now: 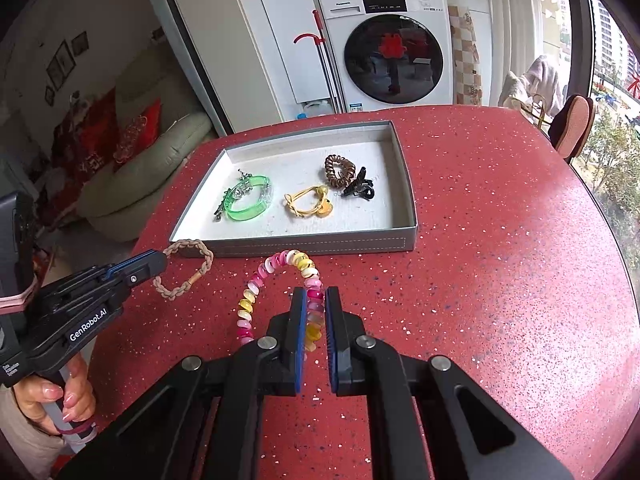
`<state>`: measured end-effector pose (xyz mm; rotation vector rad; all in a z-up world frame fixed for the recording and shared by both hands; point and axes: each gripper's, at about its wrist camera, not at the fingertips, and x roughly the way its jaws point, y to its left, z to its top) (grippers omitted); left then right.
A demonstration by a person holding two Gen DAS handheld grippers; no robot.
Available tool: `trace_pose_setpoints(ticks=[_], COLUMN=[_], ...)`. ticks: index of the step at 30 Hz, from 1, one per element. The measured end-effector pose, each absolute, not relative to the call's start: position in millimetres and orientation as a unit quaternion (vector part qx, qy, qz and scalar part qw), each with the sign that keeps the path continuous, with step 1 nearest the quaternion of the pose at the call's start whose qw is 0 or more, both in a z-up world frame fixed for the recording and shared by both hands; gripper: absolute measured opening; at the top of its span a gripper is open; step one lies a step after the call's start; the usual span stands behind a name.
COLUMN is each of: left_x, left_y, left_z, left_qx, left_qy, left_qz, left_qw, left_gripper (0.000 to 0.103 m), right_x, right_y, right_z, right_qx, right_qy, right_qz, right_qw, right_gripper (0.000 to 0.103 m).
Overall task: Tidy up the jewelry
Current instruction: 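Carry the braided bracelet and beaded bracelet into the tray with both tools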
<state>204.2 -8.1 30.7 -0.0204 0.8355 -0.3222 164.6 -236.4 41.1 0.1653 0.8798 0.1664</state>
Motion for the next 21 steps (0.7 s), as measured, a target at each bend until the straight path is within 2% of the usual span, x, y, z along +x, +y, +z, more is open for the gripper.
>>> trace_pose_setpoints(ticks=[21], left_x=[309], left_y=[-6], left_z=[51], left_qx=[-0.026], left_qy=[0.39], left_qz=[-0.095], left_qw=[0.916], left_gripper=[0.024], right_x=[278], right_y=[-250], right_z=[40], right_qx=[0.129], right_qy=[0.441], right_qz=[0.065], right_qw=[0.886], right_gripper=[0.01])
